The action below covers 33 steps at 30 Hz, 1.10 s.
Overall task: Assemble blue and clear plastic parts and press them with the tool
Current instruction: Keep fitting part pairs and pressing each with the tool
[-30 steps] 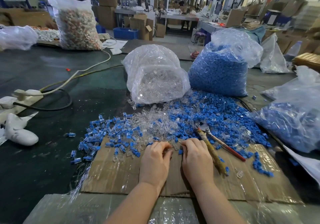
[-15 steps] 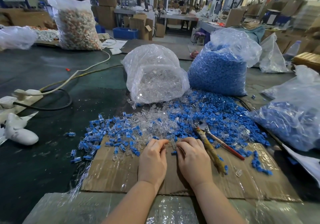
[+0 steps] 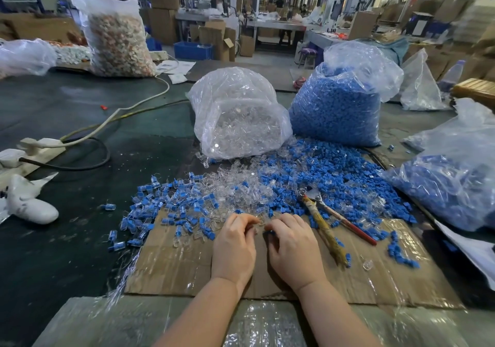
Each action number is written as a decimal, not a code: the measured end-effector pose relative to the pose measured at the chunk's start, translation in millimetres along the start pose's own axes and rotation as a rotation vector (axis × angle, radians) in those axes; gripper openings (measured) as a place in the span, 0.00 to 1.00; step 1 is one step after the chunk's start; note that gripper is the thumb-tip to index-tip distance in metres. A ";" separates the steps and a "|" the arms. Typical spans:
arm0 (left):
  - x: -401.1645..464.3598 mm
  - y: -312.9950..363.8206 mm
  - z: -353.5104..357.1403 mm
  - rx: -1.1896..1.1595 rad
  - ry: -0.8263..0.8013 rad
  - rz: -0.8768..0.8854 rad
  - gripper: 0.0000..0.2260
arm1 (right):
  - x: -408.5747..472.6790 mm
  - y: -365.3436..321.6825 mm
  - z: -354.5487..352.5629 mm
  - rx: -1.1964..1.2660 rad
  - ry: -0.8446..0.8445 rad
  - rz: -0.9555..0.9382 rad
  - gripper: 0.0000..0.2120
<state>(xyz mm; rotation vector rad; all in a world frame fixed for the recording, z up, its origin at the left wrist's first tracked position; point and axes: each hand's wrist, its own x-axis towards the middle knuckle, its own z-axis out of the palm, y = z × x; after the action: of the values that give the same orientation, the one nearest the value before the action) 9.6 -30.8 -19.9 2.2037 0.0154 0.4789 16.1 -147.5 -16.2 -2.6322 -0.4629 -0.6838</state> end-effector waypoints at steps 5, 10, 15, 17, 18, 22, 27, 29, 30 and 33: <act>0.4 0.2 -0.9 -0.024 -0.004 -0.008 0.05 | 0.9 1.7 1.3 0.023 0.011 0.022 0.04; 0.6 -0.2 -1.3 -0.053 -0.006 -0.013 0.05 | 2.0 0.9 0.5 0.032 0.033 0.008 0.06; 1.4 -1.6 -1.4 -0.060 -0.014 -0.015 0.05 | 1.5 2.0 0.9 0.018 0.027 0.001 0.06; 1.6 -2.0 -1.3 -0.063 -0.020 -0.019 0.06 | 1.5 2.3 1.6 0.014 0.018 0.000 0.06; 1.5 -2.0 -1.4 -0.064 -0.022 -0.022 0.06 | 1.5 2.2 1.9 0.016 0.015 -0.001 0.05; 0.9 -2.1 -1.8 -0.088 -0.032 -0.039 0.06 | 0.8 0.9 0.3 0.027 0.017 -0.011 0.02; 0.2 -1.7 -2.3 -0.076 -0.042 -0.043 0.07 | 1.3 -0.3 -1.0 0.053 0.013 -0.007 0.04; 0.5 -1.5 -2.4 -0.073 -0.045 -0.046 0.07 | 1.4 -0.6 -1.2 0.056 0.023 0.000 0.03; 0.6 -2.0 -2.5 -0.072 -0.041 -0.044 0.07 | 1.6 -0.9 -1.3 0.056 0.024 0.008 0.06; 0.4 -2.9 -2.4 -0.057 -0.033 -0.039 0.06 | 1.6 -0.7 -1.4 0.056 0.019 0.019 0.08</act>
<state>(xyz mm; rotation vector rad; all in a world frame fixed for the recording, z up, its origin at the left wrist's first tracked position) 9.5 -27.0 -20.7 2.1511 0.0267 0.4160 16.6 -147.1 -14.0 -2.5723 -0.4449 -0.6791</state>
